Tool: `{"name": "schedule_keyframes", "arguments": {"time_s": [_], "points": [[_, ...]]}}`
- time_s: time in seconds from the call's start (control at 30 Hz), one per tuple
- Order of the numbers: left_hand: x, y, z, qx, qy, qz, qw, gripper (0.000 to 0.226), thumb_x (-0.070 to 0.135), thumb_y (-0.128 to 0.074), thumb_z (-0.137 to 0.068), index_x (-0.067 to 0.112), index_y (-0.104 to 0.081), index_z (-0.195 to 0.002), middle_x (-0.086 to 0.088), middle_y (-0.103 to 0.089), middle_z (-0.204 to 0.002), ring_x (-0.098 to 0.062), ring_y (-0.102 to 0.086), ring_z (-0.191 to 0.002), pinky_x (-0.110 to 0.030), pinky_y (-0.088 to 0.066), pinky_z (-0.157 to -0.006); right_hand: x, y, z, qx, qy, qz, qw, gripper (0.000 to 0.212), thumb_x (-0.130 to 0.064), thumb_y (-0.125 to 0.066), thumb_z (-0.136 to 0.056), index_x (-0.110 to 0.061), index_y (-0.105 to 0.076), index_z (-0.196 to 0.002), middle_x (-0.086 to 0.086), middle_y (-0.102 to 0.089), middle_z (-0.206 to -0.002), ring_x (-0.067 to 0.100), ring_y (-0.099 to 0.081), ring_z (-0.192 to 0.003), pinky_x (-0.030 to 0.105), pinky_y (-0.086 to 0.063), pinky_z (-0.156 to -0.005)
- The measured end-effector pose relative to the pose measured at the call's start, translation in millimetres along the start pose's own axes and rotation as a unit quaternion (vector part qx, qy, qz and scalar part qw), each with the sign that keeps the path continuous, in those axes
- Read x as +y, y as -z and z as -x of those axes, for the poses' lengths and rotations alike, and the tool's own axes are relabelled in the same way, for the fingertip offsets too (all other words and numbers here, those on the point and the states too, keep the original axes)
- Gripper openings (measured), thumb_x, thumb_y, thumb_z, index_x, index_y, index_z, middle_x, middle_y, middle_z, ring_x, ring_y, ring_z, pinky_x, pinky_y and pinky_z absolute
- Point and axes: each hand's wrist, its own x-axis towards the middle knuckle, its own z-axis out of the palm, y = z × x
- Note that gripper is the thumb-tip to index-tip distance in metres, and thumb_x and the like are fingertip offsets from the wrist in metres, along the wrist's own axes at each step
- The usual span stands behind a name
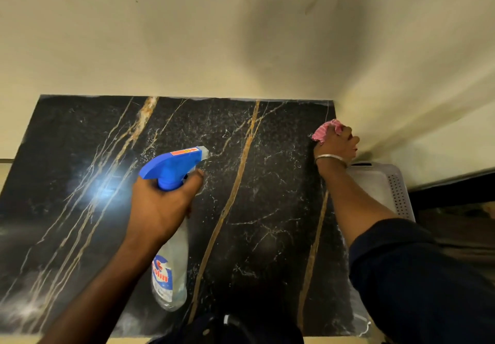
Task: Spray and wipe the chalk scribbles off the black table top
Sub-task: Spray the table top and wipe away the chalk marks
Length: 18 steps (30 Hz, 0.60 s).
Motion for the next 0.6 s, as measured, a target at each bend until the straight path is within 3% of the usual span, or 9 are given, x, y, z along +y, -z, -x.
{"name": "schedule_keyframes", "arguments": {"time_s": [0.1, 0.2, 0.27, 0.33, 0.47, 0.6], "points": [[0, 1, 6, -0.003, -0.005, 0.006, 1.000, 0.026, 0.015, -0.068, -0.089, -0.002, -0.058, -0.072, -0.028, -0.058, -0.058, -0.009, -0.050, -0.039, -0.009, -0.041, -0.042, -17, -7, 35, -0.003, 0.101, 0.035, 0.994, 0.068, -0.033, -0.064, -0.082, -0.025, -0.035, -0.143, 0.019, -0.031, -0.145, 0.044, -0.035, -0.126, 0.051, -0.043, -0.095], [-3, 1, 9, -0.008, -0.011, 0.007, 1.000, 0.024, 0.016, -0.068, -0.090, -0.002, -0.060, -0.076, -0.024, -0.059, -0.057, -0.009, -0.053, -0.040, -0.010, -0.043, -0.044, -21, -11, 52, -0.029, 0.266, 0.060, 0.962, 0.071, -0.029, -0.063, -0.084, -0.026, -0.032, -0.148, 0.015, -0.028, -0.150, 0.042, -0.031, -0.130, 0.049, -0.039, -0.103], [-6, 2, 9, -0.010, -0.015, 0.011, 1.000, 0.024, 0.017, -0.068, -0.090, -0.003, -0.061, -0.078, -0.022, -0.059, -0.056, -0.009, -0.053, -0.040, -0.012, -0.045, -0.045, -8, -10, 47, -0.044, 0.325, 0.071, 0.942, 0.073, -0.029, -0.062, -0.085, -0.028, -0.029, -0.150, 0.012, -0.027, -0.152, 0.040, -0.031, -0.130, 0.049, -0.042, -0.102], [-7, 1, 11, -0.011, -0.013, 0.012, 1.000, 0.025, 0.017, -0.068, -0.090, -0.002, -0.061, -0.077, -0.022, -0.059, -0.055, -0.009, -0.053, -0.040, -0.012, -0.045, -0.045, 12, -10, 37, -0.045, 0.305, 0.083, 0.948, 0.073, -0.030, -0.062, -0.086, -0.028, -0.027, -0.150, 0.012, -0.026, -0.151, 0.040, -0.032, -0.129, 0.049, -0.044, -0.100], [-7, 1, 19, -0.008, -0.013, 0.013, 1.000, 0.027, 0.018, -0.069, -0.090, -0.001, -0.059, -0.073, -0.022, -0.058, -0.055, -0.008, -0.052, -0.040, -0.010, -0.044, -0.044, 37, -9, 25, -0.003, 0.119, 0.030, 0.992, 0.067, -0.029, -0.064, -0.084, -0.025, -0.036, -0.145, 0.016, -0.031, -0.144, 0.042, -0.036, -0.121, 0.047, -0.042, -0.097], [-12, 5, 25, 0.005, -0.010, 0.017, 1.000, 0.029, 0.019, -0.069, -0.090, -0.003, -0.058, -0.073, -0.025, -0.058, -0.057, -0.009, -0.053, -0.041, -0.010, -0.044, -0.044, 17, -4, 39, -0.018, 0.030, 0.007, 0.999, 0.070, -0.030, -0.067, -0.082, -0.024, -0.035, -0.144, 0.019, -0.030, -0.143, 0.042, -0.035, -0.123, 0.051, -0.042, -0.097]]}}
